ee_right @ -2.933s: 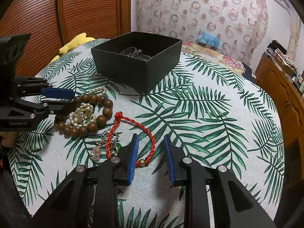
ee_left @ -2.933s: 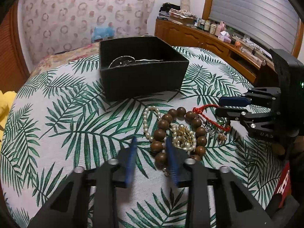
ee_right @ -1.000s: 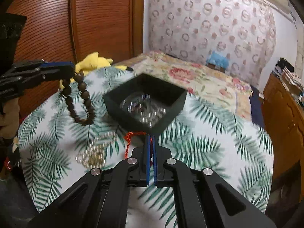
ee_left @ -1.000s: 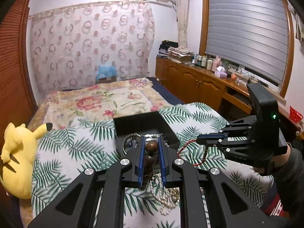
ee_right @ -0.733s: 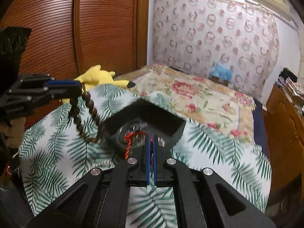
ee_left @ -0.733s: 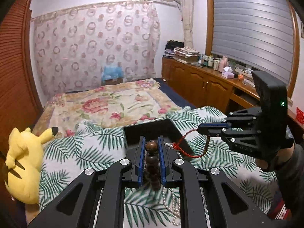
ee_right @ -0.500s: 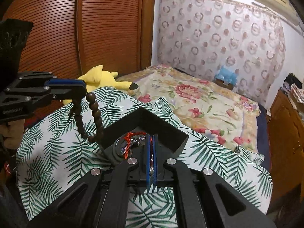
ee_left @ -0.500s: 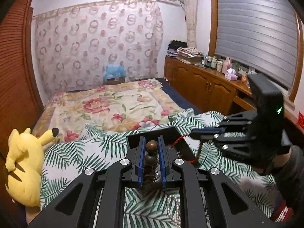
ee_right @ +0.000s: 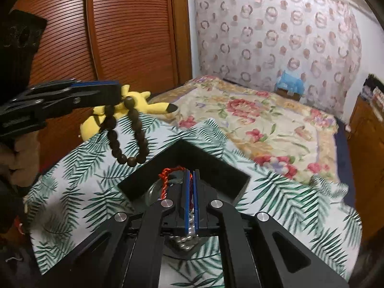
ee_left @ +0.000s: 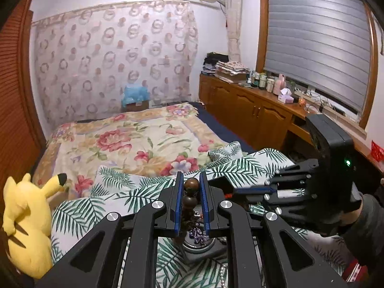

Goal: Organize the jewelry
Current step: 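Lower beads into the box with left tool while right tool drops red bracelet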

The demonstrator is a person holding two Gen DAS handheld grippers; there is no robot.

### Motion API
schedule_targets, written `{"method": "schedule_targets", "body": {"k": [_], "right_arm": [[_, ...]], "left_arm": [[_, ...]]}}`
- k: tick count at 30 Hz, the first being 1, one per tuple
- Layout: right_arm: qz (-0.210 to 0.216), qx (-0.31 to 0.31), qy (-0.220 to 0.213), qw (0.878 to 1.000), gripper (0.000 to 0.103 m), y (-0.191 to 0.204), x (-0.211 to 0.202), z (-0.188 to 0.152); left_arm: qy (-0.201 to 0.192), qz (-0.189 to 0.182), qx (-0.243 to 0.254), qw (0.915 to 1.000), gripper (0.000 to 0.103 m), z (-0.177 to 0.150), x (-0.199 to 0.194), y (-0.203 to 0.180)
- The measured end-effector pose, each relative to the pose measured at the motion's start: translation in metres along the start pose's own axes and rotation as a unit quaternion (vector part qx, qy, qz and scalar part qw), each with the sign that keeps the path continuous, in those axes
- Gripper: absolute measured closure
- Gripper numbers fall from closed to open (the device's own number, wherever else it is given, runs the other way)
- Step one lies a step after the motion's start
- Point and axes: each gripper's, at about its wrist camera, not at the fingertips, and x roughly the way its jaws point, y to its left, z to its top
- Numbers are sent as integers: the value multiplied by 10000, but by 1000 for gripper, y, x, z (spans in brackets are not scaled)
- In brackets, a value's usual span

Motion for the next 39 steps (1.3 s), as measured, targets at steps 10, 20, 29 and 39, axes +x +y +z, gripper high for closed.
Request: {"method": "schedule_targets", "body": {"k": [10, 20, 29, 39], "right_arm": [[-251, 95, 226, 9994, 83, -5, 4, -25], [-472, 320, 60, 9984, 83, -12, -15, -36], [-585, 509, 18, 9970, 83, -11, -33, -59], [-641, 688, 5, 9956, 83, -8, -45, -80]], "left_arm": [[231, -109, -8, 9997, 91, -1, 38, 4], [359, -98, 158, 9992, 91, 6, 59, -5], [376, -51, 313, 9988, 91, 13, 74, -17], [386, 73, 338, 9987, 91, 8, 78, -24]]}}
